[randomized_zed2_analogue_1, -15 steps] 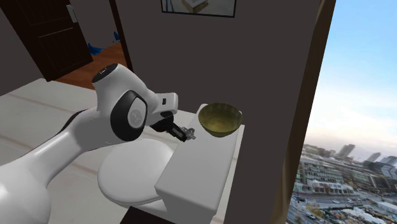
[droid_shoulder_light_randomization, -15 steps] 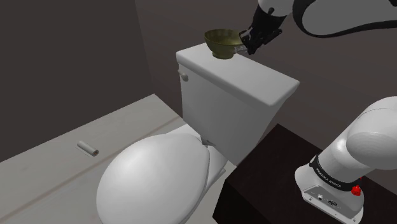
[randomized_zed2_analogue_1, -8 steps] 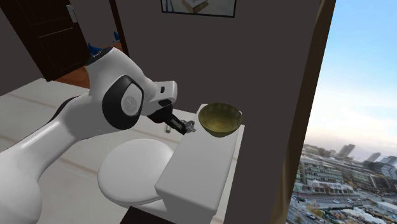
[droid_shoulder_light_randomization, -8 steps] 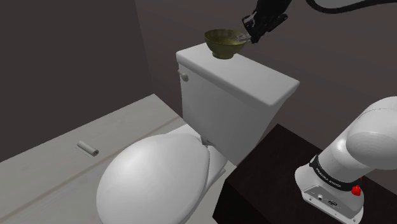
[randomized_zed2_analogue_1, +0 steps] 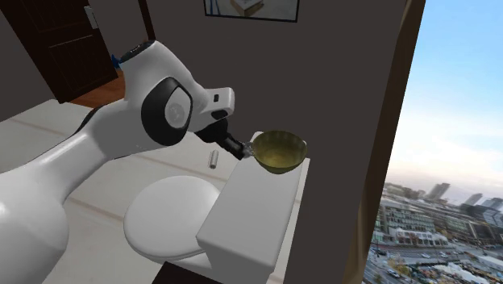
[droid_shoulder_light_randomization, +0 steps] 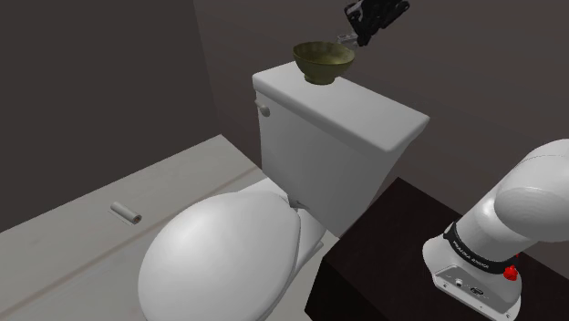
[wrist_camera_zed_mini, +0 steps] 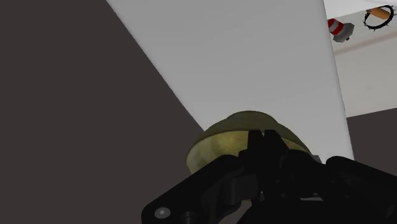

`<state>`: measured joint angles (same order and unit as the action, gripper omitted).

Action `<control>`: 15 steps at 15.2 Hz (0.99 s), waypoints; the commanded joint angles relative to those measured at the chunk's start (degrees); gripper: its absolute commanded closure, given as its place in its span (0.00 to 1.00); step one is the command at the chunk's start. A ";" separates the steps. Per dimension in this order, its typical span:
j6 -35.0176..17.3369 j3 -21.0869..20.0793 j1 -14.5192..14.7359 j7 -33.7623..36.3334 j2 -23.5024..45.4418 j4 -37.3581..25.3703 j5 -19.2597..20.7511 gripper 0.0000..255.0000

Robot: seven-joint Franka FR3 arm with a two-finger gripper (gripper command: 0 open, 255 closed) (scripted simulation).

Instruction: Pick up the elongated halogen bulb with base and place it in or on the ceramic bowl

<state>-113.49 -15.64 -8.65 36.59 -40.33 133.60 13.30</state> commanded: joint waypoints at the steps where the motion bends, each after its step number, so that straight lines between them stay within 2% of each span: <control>1: -1.73 0.60 -1.26 -0.67 3.85 -2.40 0.99 1.00; 12: -8.76 3.14 -6.75 -3.78 25.86 -18.42 6.01 1.00; 15: -10.32 3.24 -6.98 -3.38 27.03 -17.99 6.55 1.00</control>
<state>-123.19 -12.32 -15.56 32.91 -13.89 115.55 19.58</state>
